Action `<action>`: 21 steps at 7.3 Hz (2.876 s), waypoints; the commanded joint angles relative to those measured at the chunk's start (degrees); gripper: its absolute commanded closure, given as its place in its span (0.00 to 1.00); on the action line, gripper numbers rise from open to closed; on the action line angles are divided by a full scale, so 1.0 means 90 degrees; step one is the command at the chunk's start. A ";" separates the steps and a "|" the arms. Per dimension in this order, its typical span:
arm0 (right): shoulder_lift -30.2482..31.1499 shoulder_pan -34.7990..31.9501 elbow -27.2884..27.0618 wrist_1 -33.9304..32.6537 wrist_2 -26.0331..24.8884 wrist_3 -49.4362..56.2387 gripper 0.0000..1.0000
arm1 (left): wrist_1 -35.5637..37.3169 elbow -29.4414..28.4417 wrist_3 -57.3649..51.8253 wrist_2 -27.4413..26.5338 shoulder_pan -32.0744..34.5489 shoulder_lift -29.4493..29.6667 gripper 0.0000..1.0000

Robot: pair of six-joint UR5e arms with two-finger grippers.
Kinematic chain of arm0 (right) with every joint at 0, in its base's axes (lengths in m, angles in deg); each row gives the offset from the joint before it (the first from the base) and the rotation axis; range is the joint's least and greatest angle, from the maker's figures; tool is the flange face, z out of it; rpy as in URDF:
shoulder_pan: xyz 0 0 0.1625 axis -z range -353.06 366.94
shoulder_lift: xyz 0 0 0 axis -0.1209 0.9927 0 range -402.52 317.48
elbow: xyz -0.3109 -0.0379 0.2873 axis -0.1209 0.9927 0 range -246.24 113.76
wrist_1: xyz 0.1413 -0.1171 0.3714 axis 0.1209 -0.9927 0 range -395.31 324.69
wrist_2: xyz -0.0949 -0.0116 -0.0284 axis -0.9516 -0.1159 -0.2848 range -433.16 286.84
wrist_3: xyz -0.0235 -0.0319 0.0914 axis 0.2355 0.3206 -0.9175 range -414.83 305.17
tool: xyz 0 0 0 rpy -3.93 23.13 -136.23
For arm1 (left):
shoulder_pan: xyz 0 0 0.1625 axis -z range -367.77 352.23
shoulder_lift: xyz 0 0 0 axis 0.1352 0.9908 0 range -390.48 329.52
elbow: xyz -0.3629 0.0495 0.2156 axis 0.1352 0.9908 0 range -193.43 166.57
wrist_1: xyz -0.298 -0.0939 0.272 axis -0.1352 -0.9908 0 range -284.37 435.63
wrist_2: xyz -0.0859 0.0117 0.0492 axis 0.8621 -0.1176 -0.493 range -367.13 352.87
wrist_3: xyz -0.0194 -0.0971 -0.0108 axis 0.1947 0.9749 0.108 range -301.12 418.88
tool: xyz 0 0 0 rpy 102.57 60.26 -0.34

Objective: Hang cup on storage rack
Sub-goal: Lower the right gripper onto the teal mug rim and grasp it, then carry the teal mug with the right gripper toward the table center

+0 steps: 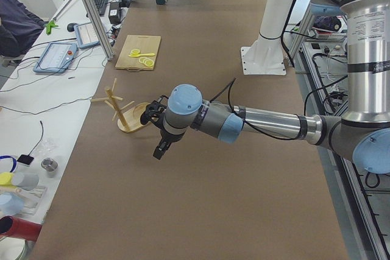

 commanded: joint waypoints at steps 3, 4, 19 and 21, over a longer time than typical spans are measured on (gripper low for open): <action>0.0015 0.0150 0.0539 0.0776 -0.0294 -0.0621 0.25 | -0.0045 0.0023 0.0005 0.0000 -0.0010 -0.0012 0.01; 0.0015 0.0160 0.0539 0.0796 -0.0294 -0.0776 0.37 | -0.0045 0.0032 -0.0005 0.0000 -0.0010 -0.0021 0.01; 0.1312 0.0043 -0.2036 0.1030 -0.0149 -0.5682 1.00 | -0.0045 -0.0016 -0.0005 0.0000 0.0000 -0.0060 0.01; 0.1537 0.0490 -0.3021 0.1001 -0.0196 -0.7177 1.00 | -0.0045 -0.0016 -0.0005 0.0000 -0.0010 -0.0060 0.01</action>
